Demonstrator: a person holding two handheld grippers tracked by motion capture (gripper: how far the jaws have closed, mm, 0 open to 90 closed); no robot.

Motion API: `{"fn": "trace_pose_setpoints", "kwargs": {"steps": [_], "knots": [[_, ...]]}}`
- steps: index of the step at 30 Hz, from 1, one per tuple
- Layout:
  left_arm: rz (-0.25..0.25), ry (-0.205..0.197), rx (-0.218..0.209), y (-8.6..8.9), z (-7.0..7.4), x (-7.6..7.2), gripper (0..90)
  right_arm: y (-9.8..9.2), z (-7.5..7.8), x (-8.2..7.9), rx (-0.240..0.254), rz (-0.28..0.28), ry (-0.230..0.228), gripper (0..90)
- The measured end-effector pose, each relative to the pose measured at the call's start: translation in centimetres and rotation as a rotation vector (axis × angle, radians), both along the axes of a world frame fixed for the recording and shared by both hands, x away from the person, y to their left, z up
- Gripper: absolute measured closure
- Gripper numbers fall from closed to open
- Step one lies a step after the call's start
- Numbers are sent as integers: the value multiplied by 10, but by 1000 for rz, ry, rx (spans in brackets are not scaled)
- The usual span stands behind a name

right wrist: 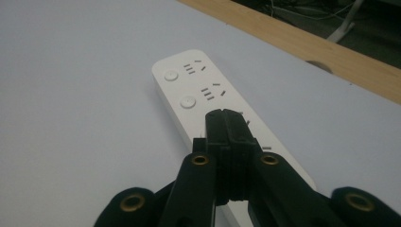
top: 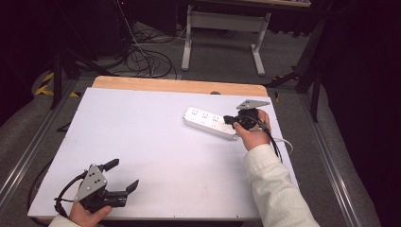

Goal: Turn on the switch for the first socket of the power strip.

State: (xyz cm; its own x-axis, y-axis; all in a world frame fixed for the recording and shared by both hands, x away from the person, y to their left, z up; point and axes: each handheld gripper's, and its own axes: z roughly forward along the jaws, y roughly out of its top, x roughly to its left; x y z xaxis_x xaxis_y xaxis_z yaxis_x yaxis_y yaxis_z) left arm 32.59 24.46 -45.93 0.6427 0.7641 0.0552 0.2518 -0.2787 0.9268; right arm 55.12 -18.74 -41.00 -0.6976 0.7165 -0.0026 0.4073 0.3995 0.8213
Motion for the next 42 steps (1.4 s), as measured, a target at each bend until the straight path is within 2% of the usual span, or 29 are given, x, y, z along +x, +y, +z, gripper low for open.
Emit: {"fn": "trace_pose_setpoints", "kwargs": {"steps": [1, 7, 8, 12, 15, 17, 20, 24, 28, 35, 39, 42], "knots": [[2, 2, -5, 0, 0, 0, 100, 0, 1, -1, 21, -16, -23, 714], [-2, 0, 4, -1, 0, 1, 100, -5, 6, -7, 71, -17, -40, 502], [1, 2, -6, -1, 0, 0, 100, -7, 8, -9, 76, -19, -43, 474], [-2, -3, 4, -2, 0, 1, 100, -11, 16, -19, 61, -16, -69, 418], [-3, -5, 8, -2, 0, 1, 100, -12, 22, -28, 81, 4, -95, 317], [-1, 1, -4, -2, 0, 1, 100, -14, 26, -34, 70, 15, -110, 304], [-3, -3, 4, -2, 0, 1, 100, -15, 32, -45, 111, 48, -122, 254], [-3, -12, 8, -2, 0, 1, 100, -16, 40, -60, 145, 100, -132, 236], [-3, -10, 4, -2, 0, 0, 100, -18, 44, -75, 152, 141, -146, 216], [-4, -11, 4, -2, 1, -1, 100, -25, 38, -100, 190, 189, -157, 205], [-6, -13, 5, -2, 1, -1, 100, -29, 33, -113, 214, 216, -133, 204], [-7, -9, -1, -3, 2, -2, 100, -30, 29, -122, 231, 236, -139, 204]]}}
